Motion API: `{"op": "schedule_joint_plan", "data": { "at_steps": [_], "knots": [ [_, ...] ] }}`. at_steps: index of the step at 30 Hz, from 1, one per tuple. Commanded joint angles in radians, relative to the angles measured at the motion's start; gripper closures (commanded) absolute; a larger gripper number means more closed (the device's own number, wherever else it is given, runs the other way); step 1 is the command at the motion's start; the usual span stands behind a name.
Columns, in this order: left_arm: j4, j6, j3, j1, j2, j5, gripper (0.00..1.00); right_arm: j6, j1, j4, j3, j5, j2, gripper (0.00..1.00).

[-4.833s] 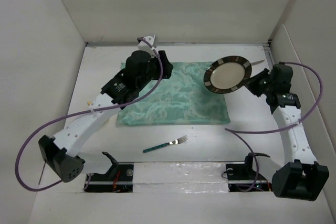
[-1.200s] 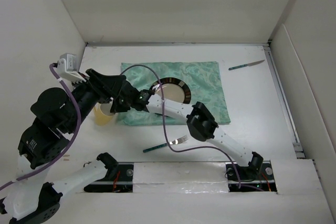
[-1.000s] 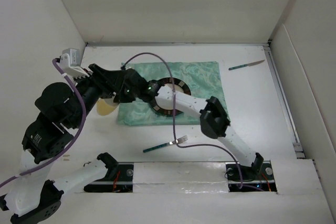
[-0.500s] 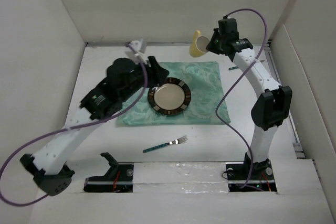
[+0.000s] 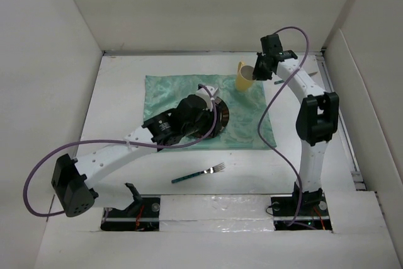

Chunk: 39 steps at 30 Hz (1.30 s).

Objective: Set the dinner table for one person

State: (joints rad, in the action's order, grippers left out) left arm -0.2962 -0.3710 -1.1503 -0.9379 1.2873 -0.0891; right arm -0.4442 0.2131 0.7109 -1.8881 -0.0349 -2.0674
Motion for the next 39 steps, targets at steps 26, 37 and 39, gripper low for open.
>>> {"op": "schedule_joint_plan", "data": {
  "at_steps": [26,37,39],
  "knots": [
    [-0.156,-0.112,0.305,-0.032,-0.027,0.155,0.45,-0.022,-0.021,0.038,-0.201,-0.123,-0.125,0.61],
    [-0.4,-0.068,0.245,-0.032,0.083,0.134,0.39,-0.048,-0.063,-0.026,-0.051,-0.007,0.181,0.37],
    [-0.385,-0.04,0.245,-0.032,0.087,0.19,0.39,-0.048,-0.073,-0.08,0.021,0.027,0.251,0.38]
  ]
}}
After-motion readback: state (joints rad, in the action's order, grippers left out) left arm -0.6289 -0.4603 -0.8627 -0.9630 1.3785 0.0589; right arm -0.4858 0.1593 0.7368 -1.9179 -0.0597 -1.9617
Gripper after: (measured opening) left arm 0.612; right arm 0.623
